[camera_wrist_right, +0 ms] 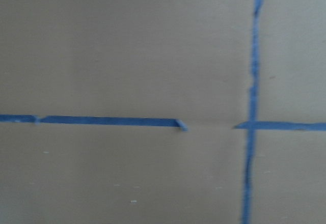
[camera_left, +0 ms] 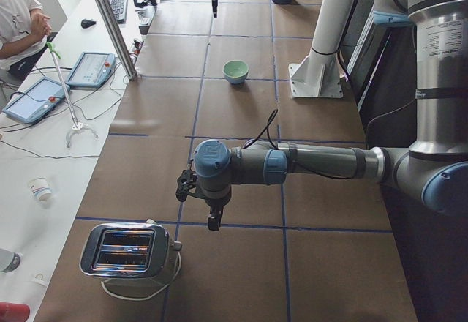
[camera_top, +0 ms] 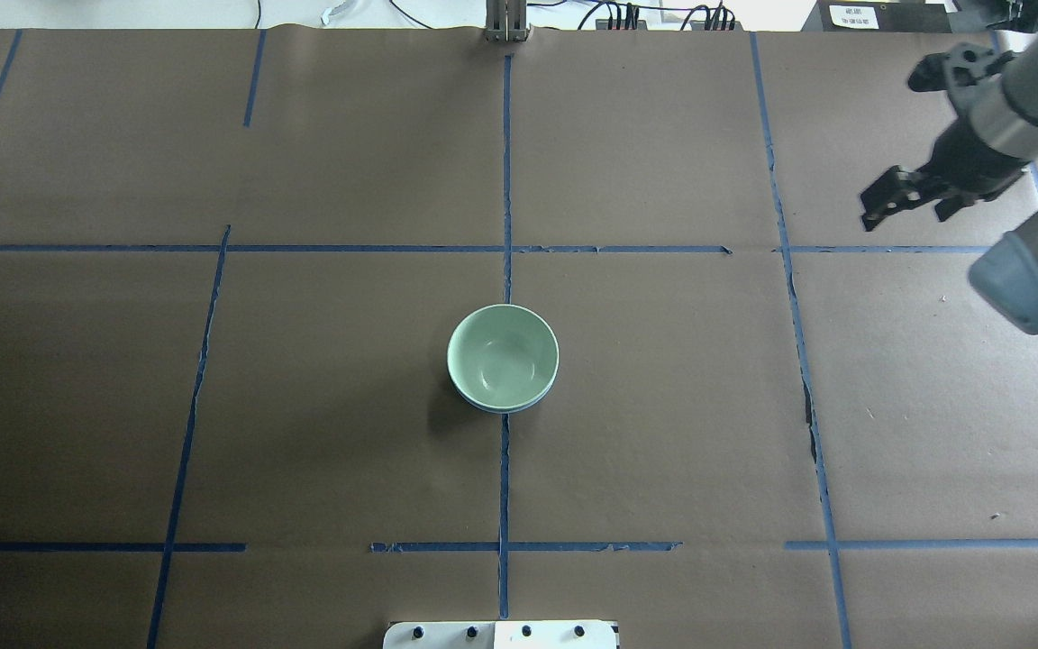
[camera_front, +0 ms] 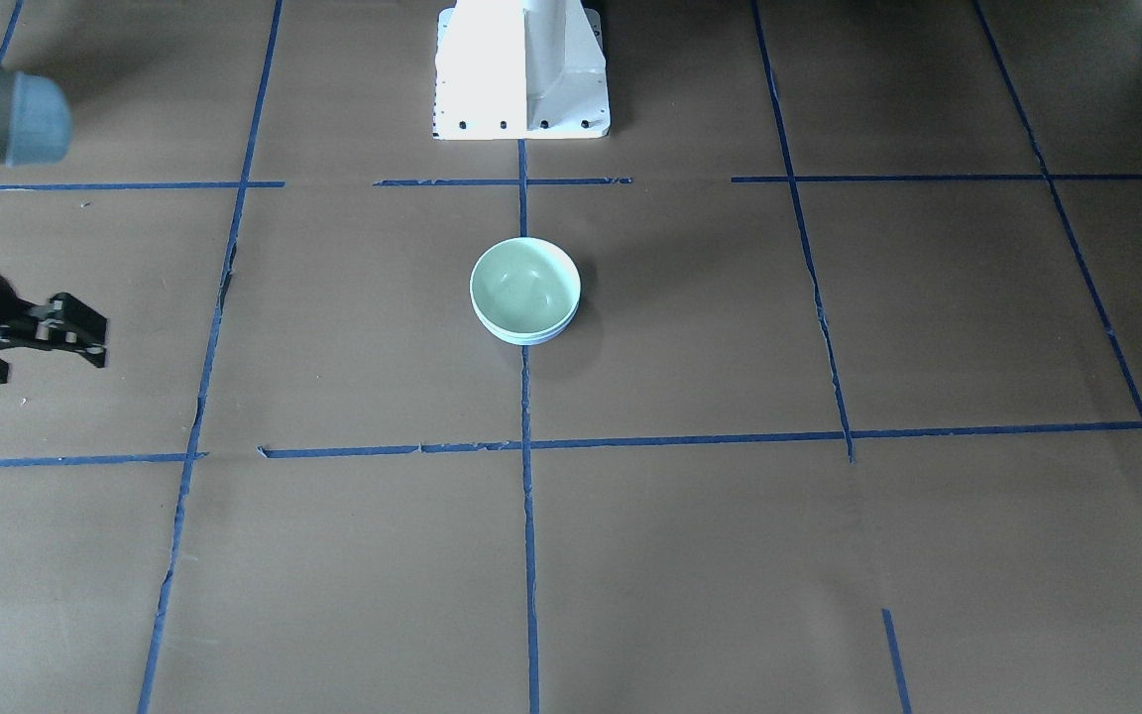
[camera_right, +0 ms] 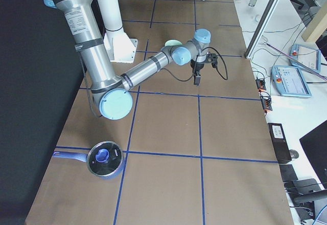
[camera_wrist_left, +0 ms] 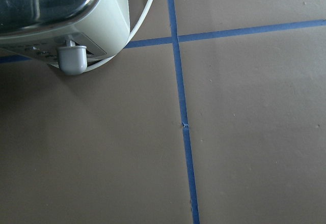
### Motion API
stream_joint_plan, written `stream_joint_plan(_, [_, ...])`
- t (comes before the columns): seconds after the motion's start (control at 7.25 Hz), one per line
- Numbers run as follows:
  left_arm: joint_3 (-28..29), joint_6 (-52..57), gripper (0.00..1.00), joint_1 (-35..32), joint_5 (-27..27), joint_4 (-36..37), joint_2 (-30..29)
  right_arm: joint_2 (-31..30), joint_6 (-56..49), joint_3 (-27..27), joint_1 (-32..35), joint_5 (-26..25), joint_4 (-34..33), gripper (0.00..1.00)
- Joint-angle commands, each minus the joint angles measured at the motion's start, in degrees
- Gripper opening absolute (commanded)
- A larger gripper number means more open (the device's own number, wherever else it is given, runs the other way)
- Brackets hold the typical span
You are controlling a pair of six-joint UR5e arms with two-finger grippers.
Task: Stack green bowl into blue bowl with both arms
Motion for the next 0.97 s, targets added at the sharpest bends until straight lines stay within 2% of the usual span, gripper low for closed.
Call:
stream_joint_plan(0.0, [0.3,0.0,1.0,0.5,0.0,-0.7,0.3,-12.0,-21.6,-0.3,12.8,1.4,0.0,1.0])
stream_joint_plan(0.14, [1.0,0.2,1.0,0.5,0.4,-1.4,0.7,-15.8,-24.8,-0.7,16.8,3.7,-0.1,1.0])
stream_joint_plan(0.28, [1.7,0.0,1.0,0.4,1.6,-5.1,0.9,-20.1,-24.8,-0.7,18.8,3.8,0.5,1.0])
stream_joint_plan(0.83, [1.8,0.1,1.0,0.4,3.3,-4.9,2.7,-21.7,-23.8,-0.8,19.0,3.7,0.7,1.0])
